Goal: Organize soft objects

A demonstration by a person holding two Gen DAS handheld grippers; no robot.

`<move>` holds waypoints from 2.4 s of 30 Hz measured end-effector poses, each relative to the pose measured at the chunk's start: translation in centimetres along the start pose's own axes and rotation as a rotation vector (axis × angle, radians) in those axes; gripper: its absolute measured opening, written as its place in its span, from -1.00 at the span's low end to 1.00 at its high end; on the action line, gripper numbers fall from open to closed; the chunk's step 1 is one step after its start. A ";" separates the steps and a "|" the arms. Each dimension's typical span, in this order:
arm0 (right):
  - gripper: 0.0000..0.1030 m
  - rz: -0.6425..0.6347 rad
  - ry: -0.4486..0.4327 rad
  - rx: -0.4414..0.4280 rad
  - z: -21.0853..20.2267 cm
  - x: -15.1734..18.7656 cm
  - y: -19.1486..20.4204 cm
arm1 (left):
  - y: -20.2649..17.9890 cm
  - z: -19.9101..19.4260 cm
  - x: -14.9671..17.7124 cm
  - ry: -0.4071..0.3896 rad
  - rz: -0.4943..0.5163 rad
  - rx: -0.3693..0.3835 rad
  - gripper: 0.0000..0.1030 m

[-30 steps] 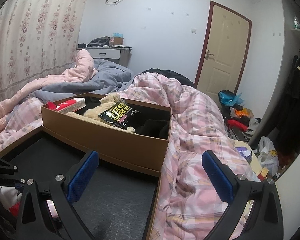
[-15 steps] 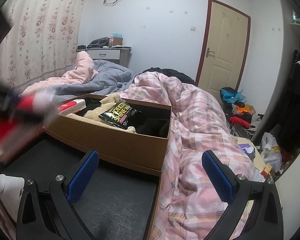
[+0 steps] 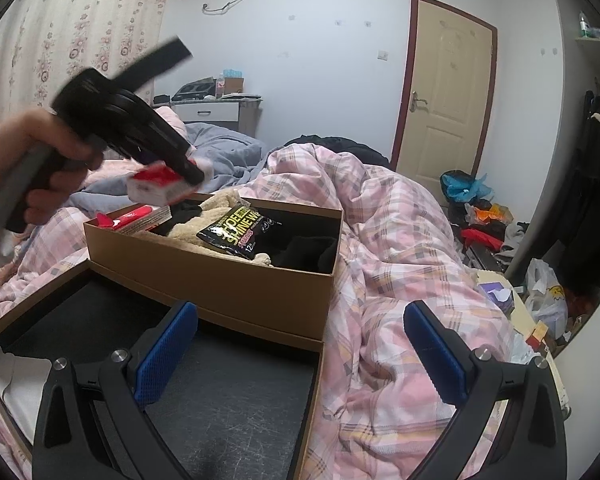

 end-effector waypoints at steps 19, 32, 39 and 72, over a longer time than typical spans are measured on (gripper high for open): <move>0.99 -0.003 0.003 0.004 0.1 0.1 0.1 | 0.1 6.9 3.4 0.118 -0.043 0.032 -0.30; 0.99 -0.021 0.012 0.000 0.2 0.3 0.4 | 0.5 6.1 3.6 0.095 -0.077 0.061 -0.27; 0.99 0.001 0.018 -0.012 0.3 0.4 -0.1 | 3.1 -0.7 3.0 -0.098 -0.189 0.145 -0.02; 0.99 0.008 0.035 -0.031 0.2 0.2 -0.2 | 13.7 -14.4 22.9 -0.835 -0.283 0.017 0.82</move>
Point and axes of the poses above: each gripper's, at about its wrist camera, not at the fingertips, and z roughly the way its jaws point, y to its left, x to its underside, the point moved 3 cm from there along z, roughly the way its jaws point, and after that the axes turned 2 degrees about -x, right-handed, at the moved point
